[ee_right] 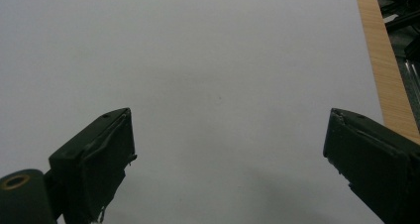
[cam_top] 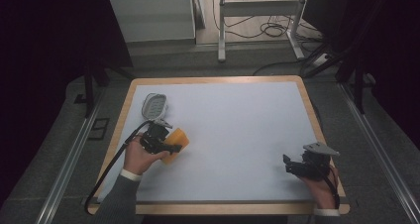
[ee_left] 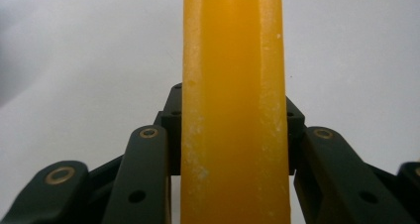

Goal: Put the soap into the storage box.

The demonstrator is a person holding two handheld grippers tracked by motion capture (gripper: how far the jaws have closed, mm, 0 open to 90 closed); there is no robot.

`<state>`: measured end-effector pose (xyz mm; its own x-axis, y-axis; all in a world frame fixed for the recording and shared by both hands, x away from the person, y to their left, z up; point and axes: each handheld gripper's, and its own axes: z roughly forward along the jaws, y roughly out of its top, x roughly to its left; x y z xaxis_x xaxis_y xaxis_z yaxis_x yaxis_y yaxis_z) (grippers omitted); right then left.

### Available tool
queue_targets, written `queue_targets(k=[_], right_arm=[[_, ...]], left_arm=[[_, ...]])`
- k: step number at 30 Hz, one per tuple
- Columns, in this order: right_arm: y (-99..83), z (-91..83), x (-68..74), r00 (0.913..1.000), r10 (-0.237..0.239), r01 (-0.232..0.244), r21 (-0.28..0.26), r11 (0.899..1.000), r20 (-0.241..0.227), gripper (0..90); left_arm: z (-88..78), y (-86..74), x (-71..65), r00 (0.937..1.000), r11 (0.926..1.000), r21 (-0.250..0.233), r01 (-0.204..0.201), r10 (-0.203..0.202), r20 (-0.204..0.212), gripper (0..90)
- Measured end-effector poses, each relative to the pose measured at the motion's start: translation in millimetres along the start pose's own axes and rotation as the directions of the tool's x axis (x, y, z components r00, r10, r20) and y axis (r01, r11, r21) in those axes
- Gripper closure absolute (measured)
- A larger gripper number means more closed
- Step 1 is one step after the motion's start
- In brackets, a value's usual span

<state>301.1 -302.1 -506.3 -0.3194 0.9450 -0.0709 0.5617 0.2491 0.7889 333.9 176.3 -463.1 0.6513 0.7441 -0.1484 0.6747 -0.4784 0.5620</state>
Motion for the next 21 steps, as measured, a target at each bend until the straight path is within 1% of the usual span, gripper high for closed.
queue_targets(k=[2,10,21], right_arm=[[0.0,0.1,0.1,1.0000,-0.001,0.001,0.000,1.000,0.001,5.7],[0.0,0.4,0.4,1.0000,-0.001,0.001,0.002,1.000,0.001,5.7],[-0.2,0.5,-0.1,1.0000,-0.001,0.001,0.004,1.000,0.003,5.7]], left_arm=[[-1.7,1.2,0.2,1.0000,1.0000,-0.003,-0.003,0.003,0.005,60.9],[-6.9,4.5,2.8,1.0000,0.9999,-0.011,0.000,0.000,-0.003,60.9],[-8.5,7.1,7.7,1.0000,1.0000,-0.007,0.007,-0.007,-0.006,60.9]])
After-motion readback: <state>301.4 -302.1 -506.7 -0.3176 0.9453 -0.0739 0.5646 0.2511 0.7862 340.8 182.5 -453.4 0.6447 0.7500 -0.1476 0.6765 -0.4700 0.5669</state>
